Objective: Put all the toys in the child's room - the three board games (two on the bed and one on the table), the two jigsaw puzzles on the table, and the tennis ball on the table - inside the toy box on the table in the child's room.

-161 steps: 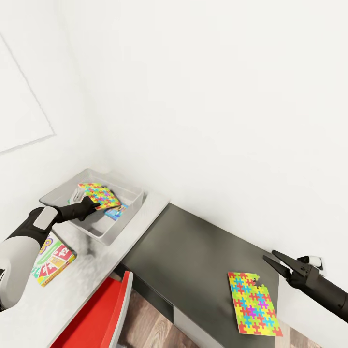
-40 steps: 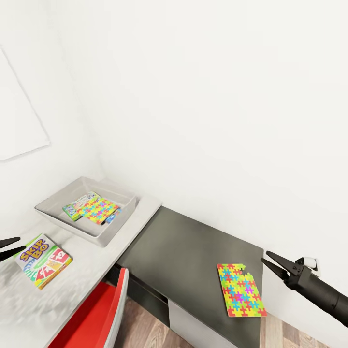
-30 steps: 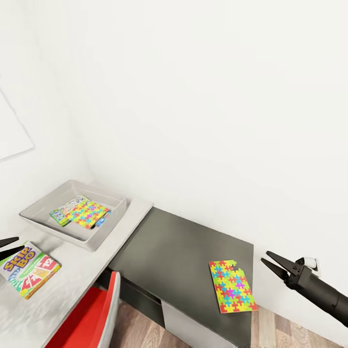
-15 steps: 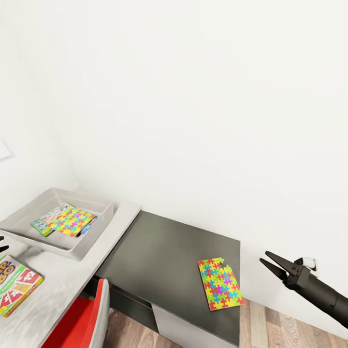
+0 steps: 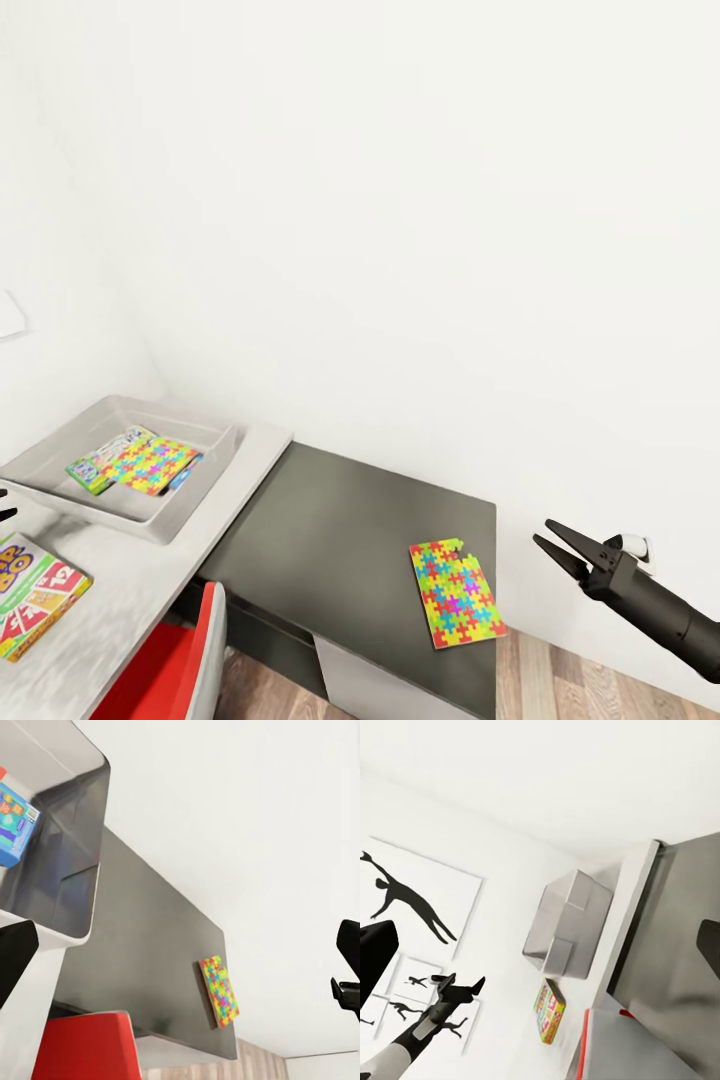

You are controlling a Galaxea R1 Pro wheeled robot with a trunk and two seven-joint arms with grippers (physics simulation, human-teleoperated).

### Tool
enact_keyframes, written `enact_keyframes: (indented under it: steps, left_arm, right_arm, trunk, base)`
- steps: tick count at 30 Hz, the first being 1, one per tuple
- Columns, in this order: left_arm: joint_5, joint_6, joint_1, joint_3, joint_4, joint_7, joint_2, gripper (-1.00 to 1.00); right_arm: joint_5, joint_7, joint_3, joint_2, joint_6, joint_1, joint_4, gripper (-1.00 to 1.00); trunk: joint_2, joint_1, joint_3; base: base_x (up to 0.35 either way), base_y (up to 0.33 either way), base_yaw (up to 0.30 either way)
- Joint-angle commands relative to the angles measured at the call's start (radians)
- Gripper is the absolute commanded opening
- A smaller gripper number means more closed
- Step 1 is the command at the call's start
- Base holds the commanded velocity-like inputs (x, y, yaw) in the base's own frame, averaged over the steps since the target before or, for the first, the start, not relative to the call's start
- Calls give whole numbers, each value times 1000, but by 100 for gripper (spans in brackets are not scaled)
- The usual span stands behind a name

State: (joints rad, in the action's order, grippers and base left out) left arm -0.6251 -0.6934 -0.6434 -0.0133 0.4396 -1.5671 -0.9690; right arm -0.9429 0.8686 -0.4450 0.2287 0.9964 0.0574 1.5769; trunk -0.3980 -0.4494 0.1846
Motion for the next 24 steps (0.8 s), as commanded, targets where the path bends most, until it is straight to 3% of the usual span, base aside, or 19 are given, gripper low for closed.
enact_keyframes:
  steps: [1,15,24]
  left_arm:
    - [0,-11,-1,1,0,-4,0,100]
    - [-3,-11,-1,1,1,-4,0,100]
    - [-2,-10,-1,0,2,-4,1,100]
  right_arm:
    - [3,4,-1,0,4,1,0,100]
    - [3,4,-1,0,2,1,0,100]
    - [1,5,2,0,-63,1,0,100]
  trunk:
    - [-2,-1,0]
    - [-2,-1,-23]
    - [-2,-1,-38]
  base:
    - [0,0,0]
    - [-35,0,0]
    - [-94,0,0]
